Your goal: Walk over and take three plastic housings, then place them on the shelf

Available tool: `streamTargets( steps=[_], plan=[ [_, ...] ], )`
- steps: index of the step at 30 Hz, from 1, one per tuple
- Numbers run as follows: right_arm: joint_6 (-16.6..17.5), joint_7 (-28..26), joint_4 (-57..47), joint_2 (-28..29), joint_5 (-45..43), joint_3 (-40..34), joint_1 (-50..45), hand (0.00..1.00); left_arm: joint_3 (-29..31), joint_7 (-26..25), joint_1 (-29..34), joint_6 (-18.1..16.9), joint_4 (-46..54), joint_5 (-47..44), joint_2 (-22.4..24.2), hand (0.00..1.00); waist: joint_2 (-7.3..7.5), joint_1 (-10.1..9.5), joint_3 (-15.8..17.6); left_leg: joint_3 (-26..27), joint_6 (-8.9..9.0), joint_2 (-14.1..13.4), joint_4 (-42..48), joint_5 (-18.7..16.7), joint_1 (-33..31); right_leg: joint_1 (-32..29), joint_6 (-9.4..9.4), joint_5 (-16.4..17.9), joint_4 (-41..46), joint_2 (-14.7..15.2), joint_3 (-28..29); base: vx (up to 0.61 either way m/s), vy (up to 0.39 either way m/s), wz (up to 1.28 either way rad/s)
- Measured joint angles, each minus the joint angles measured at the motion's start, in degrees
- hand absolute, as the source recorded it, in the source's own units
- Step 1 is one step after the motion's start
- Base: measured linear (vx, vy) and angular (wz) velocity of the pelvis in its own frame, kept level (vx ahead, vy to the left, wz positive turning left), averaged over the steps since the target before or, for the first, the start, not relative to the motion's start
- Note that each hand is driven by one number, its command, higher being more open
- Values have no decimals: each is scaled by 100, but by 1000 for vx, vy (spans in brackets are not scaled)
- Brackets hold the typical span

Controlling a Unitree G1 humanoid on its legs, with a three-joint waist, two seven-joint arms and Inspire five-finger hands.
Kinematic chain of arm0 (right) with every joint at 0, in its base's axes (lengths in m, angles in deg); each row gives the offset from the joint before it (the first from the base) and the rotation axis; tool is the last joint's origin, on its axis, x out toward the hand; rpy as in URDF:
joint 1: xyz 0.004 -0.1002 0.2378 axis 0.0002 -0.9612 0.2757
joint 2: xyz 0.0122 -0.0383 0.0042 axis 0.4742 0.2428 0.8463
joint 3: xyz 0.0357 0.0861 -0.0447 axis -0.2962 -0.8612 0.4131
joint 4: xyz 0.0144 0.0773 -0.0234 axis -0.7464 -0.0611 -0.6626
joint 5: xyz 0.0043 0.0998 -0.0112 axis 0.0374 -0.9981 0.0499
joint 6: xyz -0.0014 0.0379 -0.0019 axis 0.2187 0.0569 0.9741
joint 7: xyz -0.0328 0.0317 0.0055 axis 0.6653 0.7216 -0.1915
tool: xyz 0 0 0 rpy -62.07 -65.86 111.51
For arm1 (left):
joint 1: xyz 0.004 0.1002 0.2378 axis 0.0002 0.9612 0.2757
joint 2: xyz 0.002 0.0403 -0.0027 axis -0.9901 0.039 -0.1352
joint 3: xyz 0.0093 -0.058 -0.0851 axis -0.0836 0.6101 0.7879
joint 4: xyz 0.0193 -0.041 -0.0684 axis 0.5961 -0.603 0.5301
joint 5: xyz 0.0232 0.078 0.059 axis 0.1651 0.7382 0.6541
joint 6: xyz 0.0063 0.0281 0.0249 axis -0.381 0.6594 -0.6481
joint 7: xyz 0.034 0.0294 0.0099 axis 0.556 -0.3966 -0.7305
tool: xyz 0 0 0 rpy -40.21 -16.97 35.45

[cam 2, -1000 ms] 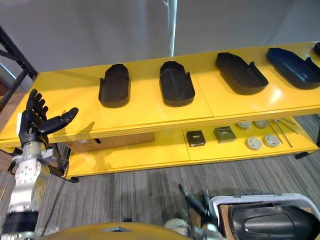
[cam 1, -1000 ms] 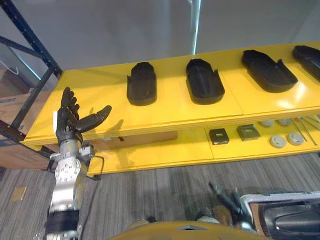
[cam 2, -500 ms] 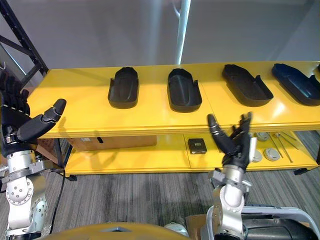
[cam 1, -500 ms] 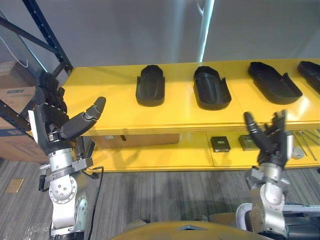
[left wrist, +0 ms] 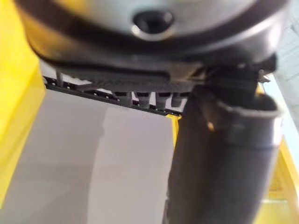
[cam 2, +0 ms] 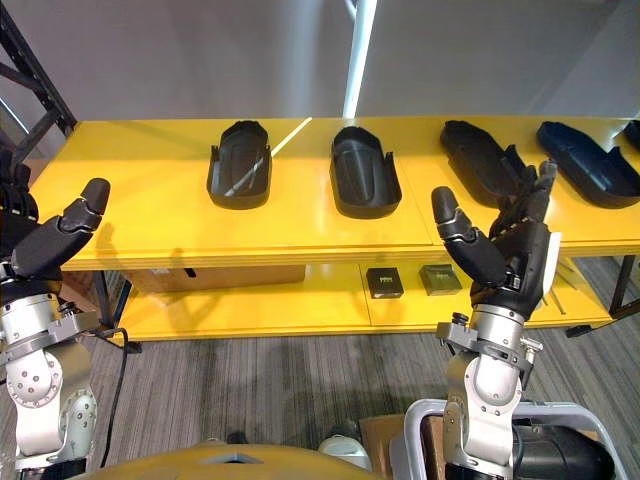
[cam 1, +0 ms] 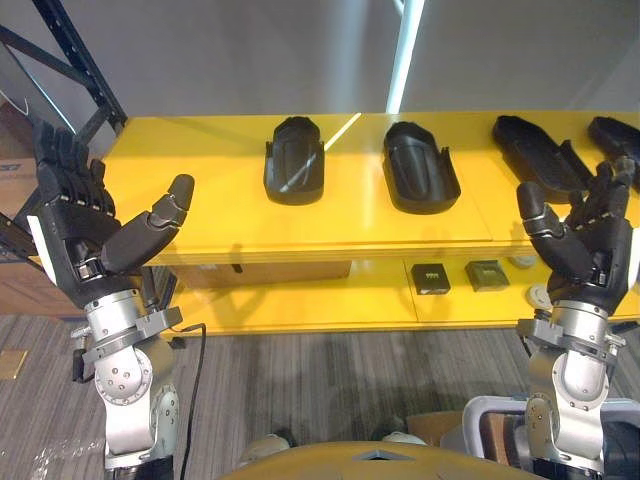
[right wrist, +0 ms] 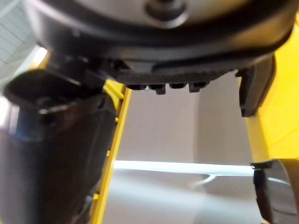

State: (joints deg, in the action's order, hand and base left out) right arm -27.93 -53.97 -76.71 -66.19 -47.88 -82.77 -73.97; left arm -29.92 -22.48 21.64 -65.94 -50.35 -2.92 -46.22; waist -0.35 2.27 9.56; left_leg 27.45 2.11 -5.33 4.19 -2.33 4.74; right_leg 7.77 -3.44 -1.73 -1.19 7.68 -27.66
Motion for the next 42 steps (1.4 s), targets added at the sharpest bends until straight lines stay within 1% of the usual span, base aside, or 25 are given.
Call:
streamTargets(
  steps=[2,3,4,5,6,7,8,10,12,16,17,22,26,28,32,34,40,42],
  plan=[
    [-57,36,0,-151,346,199,-60,100,-4,-127,65,0,7,-3,0,100,-5,-30,76,41,3,-26,94,-54,-64,-80,1,-4,17,-3,79,-51,31,-14],
    [-94,51,0,-218,730,279,-66,100,1,-179,65,-1,11,-3,0,100,12,-38,142,65,9,-31,118,-85,-75,-126,-2,-6,16,-5,123,-65,36,-14],
    [-102,55,-1,-277,1230,301,-90,100,-2,-184,67,-1,17,-3,-3,100,28,-37,145,91,9,-36,155,-105,-146,-204,-4,-15,19,-2,155,-63,37,-14],
    [-109,64,-1,-343,1487,308,-100,100,-4,-196,67,-1,23,-3,-4,100,35,-39,150,119,12,-35,162,-118,-169,-243,-2,-26,19,0,189,-54,45,-21],
    [-117,76,-1,-486,1940,311,-102,100,-5,-262,66,-1,24,-2,-7,100,49,-42,157,196,-1,-34,178,-134,-203,-312,-13,-56,12,0,282,0,49,-27],
    [-118,100,-1,-597,2222,308,-103,100,-6,-315,62,-1,24,-3,-7,100,66,-30,167,252,-22,-35,211,-158,-227,-333,-15,-79,17,-2,345,15,51,-28],
    [-118,103,-1,-627,2296,300,-103,100,-8,-321,59,-1,25,-2,-7,100,83,-28,177,273,-36,-37,246,-168,-234,-343,-14,-92,16,-2,376,27,50,-24],
    [-118,102,-3,-635,2304,254,-106,100,-48,-325,58,1,84,-3,-7,100,141,37,210,310,-90,-51,368,-256,-240,-329,-17,-115,17,3,440,24,68,-14],
    [-122,141,-4,-635,2306,235,-113,100,-106,-324,56,17,226,-2,-8,100,175,89,215,327,-93,-37,374,-293,-240,-332,-26,-122,17,16,457,14,54,-3],
    [-141,449,-3,-622,2439,243,-114,100,-187,-308,41,57,394,1,-15,100,172,85,215,372,-120,-41,448,-377,-237,-329,-32,-125,14,27,556,8,65,-5],
    [-165,648,-3,-612,2545,249,-108,100,-188,-314,43,80,393,0,-15,100,172,85,215,373,-123,-42,453,-388,-237,-329,-32,-125,14,27,572,-7,37,-1],
    [-293,927,151,-570,2537,262,47,100,-201,-312,46,97,393,1,-15,100,172,76,215,372,-117,-40,449,-394,-239,-329,-32,-125,13,30,577,-28,23,0],
    [-399,990,940,-572,2527,272,517,100,-262,-292,41,97,391,0,-16,100,165,69,213,350,-113,-35,447,-397,-315,-378,-34,-127,14,40,571,-61,24,3],
    [-452,1186,1465,-579,2530,277,793,100,-353,-292,34,97,380,0,-20,100,131,5,216,313,-120,-31,470,-389,-444,-487,-39,-143,16,46,550,-66,23,9],
    [-601,1508,2269,-731,2549,323,1362,100,-435,-296,-28,96,303,-1,-28,100,69,-51,255,153,-159,-30,571,-355,-646,-559,-21,-164,15,55,388,-32,26,20],
    [-635,1583,2512,-921,2552,381,1620,100,-448,-302,-28,96,297,-1,-37,100,26,-84,287,93,-167,-25,586,-350,-692,-559,-19,-169,15,59,337,-24,35,17],
    [-628,1722,2846,-1148,2546,464,2099,100,-448,-318,-58,96,290,-1,-249,100,23,-139,308,-35,-183,-21,662,-361,-758,-528,-19,-170,15,71,267,-24,39,12],
    [-629,1781,2991,-1281,2547,479,2245,100,-448,-314,-161,96,285,-1,-334,100,10,-202,396,-62,-185,-13,680,-362,-758,-507,-20,-170,20,81,259,-64,45,6]
  ],
)
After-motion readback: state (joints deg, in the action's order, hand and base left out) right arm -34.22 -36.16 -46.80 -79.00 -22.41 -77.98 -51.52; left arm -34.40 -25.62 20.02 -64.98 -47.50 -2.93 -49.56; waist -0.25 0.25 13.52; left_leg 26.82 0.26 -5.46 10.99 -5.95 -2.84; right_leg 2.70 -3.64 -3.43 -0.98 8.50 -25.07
